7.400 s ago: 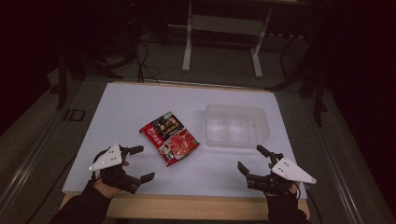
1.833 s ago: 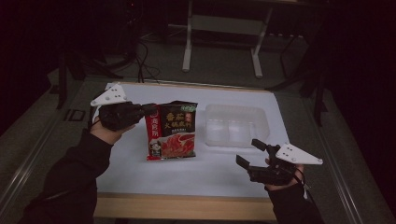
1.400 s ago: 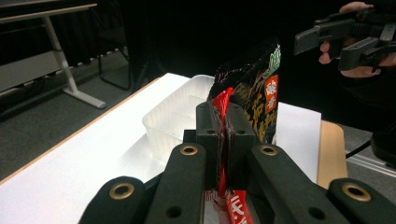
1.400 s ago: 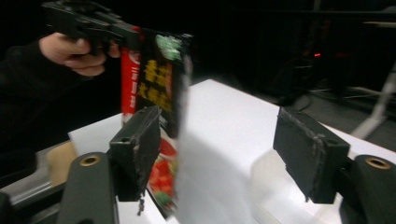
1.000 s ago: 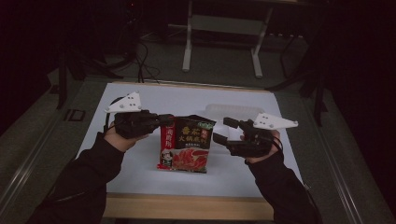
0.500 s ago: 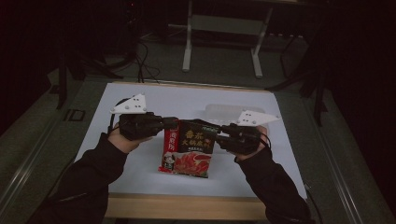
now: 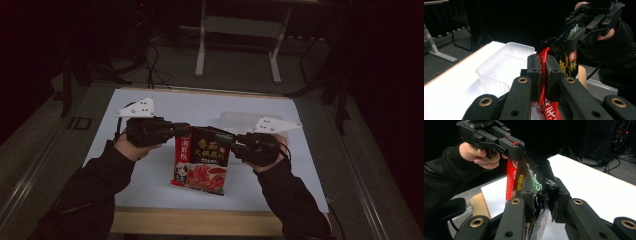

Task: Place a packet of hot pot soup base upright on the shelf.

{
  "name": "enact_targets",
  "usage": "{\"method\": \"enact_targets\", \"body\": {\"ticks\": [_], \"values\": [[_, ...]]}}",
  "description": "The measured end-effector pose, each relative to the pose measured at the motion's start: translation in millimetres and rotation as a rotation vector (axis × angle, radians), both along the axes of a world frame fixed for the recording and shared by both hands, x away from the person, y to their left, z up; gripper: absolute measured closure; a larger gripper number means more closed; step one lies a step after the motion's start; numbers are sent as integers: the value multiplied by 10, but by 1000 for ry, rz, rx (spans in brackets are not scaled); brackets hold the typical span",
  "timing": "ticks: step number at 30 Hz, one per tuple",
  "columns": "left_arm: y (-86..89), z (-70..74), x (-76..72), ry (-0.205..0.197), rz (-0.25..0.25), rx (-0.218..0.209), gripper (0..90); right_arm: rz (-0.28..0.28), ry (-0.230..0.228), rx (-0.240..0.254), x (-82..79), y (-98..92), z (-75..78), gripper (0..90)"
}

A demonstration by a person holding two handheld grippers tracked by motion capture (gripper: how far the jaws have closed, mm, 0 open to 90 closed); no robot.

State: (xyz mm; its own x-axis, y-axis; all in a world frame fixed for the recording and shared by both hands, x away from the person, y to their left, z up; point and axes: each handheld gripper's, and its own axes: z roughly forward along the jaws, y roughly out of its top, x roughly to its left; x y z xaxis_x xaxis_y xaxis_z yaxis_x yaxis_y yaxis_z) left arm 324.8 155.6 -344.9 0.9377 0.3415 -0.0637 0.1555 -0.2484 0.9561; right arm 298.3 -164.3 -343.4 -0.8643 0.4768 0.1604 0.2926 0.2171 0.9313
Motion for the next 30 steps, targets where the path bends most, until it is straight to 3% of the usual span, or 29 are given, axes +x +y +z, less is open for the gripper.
{"method": "enact_targets", "body": {"ticks": [3,6,12,18,22,27,30], "values": [[8,18,-10,-12,-4,-8,777,-1,10,11,-8,-7,37,762],[36,46,-22,-27,1,-49,557,-20,13,13,-11,-17,71,762],[140,30,-30,-9,95,-70,167,-96,1,31,1,-111,156,761],[210,-115,-25,20,158,-76,95,-190,-34,53,21,-216,277,761],[187,-252,-60,30,205,-29,23,-261,-55,68,44,-271,339,760],[167,-504,-110,82,224,-3,23,-352,-97,67,86,-319,389,761],[172,-685,-153,86,259,21,23,-407,-126,63,121,-343,418,761]]}}
